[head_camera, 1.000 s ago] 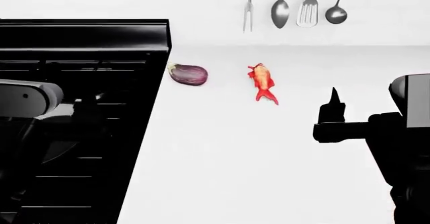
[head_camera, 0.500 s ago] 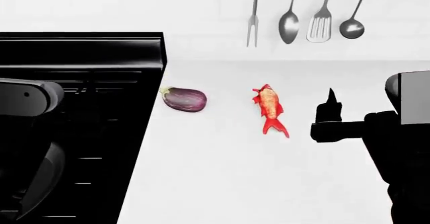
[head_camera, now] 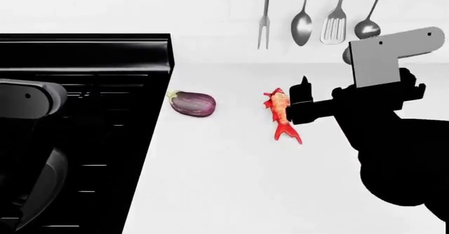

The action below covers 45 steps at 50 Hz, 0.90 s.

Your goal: Place both pans onto different burners. Then place the eggplant and the fish on different pans.

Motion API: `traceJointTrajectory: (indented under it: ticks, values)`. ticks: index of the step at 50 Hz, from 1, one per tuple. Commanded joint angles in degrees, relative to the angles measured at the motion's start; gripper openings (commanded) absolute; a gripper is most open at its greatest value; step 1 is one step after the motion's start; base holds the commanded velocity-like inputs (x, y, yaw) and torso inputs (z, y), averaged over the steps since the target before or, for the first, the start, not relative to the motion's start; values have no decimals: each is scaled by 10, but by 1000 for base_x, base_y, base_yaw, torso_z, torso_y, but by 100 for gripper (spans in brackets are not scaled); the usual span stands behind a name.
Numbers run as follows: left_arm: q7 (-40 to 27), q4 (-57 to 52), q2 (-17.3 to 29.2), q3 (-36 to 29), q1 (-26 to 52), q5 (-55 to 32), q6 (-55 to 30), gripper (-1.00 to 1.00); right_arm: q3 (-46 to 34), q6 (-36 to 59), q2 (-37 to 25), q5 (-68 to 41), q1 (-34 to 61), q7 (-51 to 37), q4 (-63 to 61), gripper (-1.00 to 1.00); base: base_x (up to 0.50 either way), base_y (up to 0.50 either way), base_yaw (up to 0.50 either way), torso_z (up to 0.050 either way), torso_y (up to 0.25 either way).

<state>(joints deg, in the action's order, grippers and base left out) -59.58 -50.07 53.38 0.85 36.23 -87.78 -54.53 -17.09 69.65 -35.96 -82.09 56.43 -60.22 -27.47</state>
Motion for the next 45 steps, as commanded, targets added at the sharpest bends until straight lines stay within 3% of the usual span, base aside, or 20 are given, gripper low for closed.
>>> traceJointTrajectory:
  ticks: [1,23,45]
  values:
    - [1,2,3,1,0,0,3,100,-63,-28,60,83,30,71,74,100,0,0,0,0,0]
    - [11,1,7,14,-17,4,16,100,-142,-111,139,200,42,170,217,100,0,0,0,0,0]
    - [25,2,7,28,-48,24,28,100,-183,-170,170,276,48,219,367,100,0,0,0,0,0]
